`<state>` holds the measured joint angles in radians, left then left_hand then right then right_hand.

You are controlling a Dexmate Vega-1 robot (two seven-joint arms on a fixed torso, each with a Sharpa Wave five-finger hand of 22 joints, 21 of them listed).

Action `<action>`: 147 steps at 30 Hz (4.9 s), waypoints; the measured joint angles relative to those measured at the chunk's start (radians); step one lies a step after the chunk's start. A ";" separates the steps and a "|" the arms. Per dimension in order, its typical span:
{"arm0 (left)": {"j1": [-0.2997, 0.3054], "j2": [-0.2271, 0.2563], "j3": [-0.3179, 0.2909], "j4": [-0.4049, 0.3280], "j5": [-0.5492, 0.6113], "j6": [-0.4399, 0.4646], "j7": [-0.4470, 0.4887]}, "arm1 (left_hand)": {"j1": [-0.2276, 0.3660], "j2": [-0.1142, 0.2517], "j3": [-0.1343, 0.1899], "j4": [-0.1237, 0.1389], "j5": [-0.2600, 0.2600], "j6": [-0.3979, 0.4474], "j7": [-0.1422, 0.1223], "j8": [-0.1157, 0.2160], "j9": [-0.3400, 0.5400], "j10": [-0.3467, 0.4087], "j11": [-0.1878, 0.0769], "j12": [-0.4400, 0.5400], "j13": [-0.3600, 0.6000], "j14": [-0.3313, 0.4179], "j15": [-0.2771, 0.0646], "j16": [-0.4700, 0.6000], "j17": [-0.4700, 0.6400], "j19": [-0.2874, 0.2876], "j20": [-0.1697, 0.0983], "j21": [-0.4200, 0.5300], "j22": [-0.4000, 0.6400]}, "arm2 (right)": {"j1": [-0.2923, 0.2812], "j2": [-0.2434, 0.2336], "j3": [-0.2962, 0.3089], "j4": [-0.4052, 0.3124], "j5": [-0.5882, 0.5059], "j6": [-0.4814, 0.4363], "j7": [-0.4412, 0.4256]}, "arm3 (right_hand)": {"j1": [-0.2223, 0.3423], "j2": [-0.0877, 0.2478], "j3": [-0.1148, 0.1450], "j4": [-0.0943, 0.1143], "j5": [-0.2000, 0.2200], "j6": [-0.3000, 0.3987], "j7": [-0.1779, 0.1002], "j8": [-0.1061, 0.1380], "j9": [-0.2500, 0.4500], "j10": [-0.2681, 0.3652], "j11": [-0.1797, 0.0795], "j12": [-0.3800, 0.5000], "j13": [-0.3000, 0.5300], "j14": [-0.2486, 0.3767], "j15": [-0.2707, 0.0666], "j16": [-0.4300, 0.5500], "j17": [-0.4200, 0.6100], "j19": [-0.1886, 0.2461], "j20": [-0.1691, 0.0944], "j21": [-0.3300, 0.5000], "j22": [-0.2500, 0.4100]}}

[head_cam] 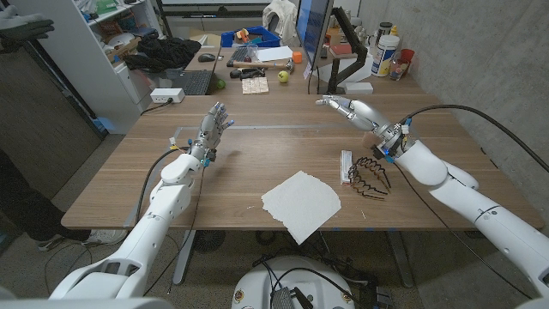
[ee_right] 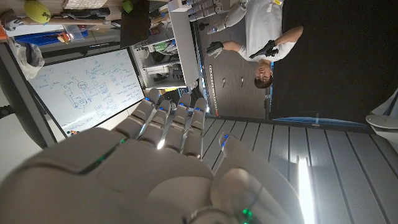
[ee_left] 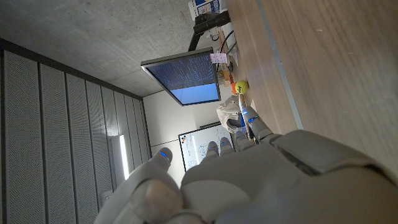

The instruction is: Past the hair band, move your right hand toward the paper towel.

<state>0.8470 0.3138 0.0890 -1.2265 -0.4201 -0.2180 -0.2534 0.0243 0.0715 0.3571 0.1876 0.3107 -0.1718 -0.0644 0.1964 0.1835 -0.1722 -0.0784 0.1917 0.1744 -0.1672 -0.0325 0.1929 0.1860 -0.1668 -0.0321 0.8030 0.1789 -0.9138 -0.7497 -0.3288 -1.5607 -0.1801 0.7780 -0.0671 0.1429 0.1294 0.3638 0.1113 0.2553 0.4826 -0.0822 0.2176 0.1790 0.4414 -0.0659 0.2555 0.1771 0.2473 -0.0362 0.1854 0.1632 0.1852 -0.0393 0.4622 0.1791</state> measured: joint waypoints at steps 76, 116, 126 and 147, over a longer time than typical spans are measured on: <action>0.030 0.012 0.008 -0.048 0.006 0.005 0.028 | 0.000 0.000 -0.009 0.000 0.000 0.000 0.000 0.000 0.000 0.000 0.000 0.000 0.000 0.000 0.000 0.000 0.000 0.000 0.000 -0.012 0.005 | -0.114 -0.166 0.063 -0.366 -0.667 -0.132 -0.148 | 0.092 0.024 0.077 -0.077 0.011 -0.061 -0.053 -0.037 0.000 -0.061 -0.003 -0.049 0.000 -0.031 -0.001 -0.015 0.000 -0.015 0.000 -0.041 0.005; 0.021 0.009 0.011 -0.022 0.006 0.009 0.022 | 0.000 0.000 -0.008 0.000 0.000 0.000 0.000 0.000 0.000 0.000 0.000 0.000 0.000 0.000 0.000 0.000 0.000 0.000 0.000 -0.027 0.005 | -0.057 -0.195 -0.032 -0.361 -0.704 -0.139 -0.119 | 0.106 0.010 0.089 -0.089 0.007 -0.057 -0.050 -0.036 0.000 -0.052 -0.002 -0.049 0.000 -0.031 -0.001 -0.015 0.000 -0.015 0.000 -0.044 0.005; 0.020 0.008 0.011 -0.014 0.006 0.009 0.019 | 0.000 0.000 -0.008 0.000 0.000 0.000 0.000 -0.004 0.000 0.000 0.000 0.000 0.000 0.000 0.000 0.000 0.000 0.000 0.000 -0.027 0.005 | -0.050 -0.199 -0.052 -0.360 -0.716 -0.154 -0.109 | 0.107 0.009 0.097 -0.097 0.007 -0.048 -0.048 -0.036 0.000 -0.043 -0.003 -0.049 0.000 -0.031 -0.001 -0.015 0.000 -0.015 0.000 -0.048 0.005; 0.018 0.009 0.008 -0.005 0.005 0.006 0.012 | 0.000 0.000 -0.008 0.000 0.000 0.000 0.000 -0.004 0.000 0.000 0.000 0.000 0.000 0.000 0.000 0.000 0.000 0.000 0.000 -0.031 0.005 | -0.022 -0.200 -0.101 -0.348 -0.719 -0.152 -0.080 | 0.117 -0.001 0.102 -0.108 0.002 -0.048 -0.048 -0.036 0.000 -0.043 -0.003 -0.048 0.000 -0.027 -0.005 -0.015 0.000 -0.015 0.000 -0.051 0.005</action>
<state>0.8653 0.3225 0.0965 -1.2319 -0.4146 -0.2121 -0.2417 0.0242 0.0715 0.3486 0.1875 0.3107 -0.1716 -0.0643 0.1924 0.1836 -0.1722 -0.0784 0.1917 0.1743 -0.1673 -0.0324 0.1929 0.1863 -0.1668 -0.0321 0.7723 0.1838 -0.9363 -0.9500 -0.4297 -1.9085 -0.8987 0.6257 -0.1475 0.2595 0.1284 0.4655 0.0037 0.2577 0.4342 -0.1303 0.1818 0.1790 0.3985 -0.0694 0.2070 0.1772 0.2198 -0.0413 0.1701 0.1634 0.1705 -0.0392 0.4108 0.1837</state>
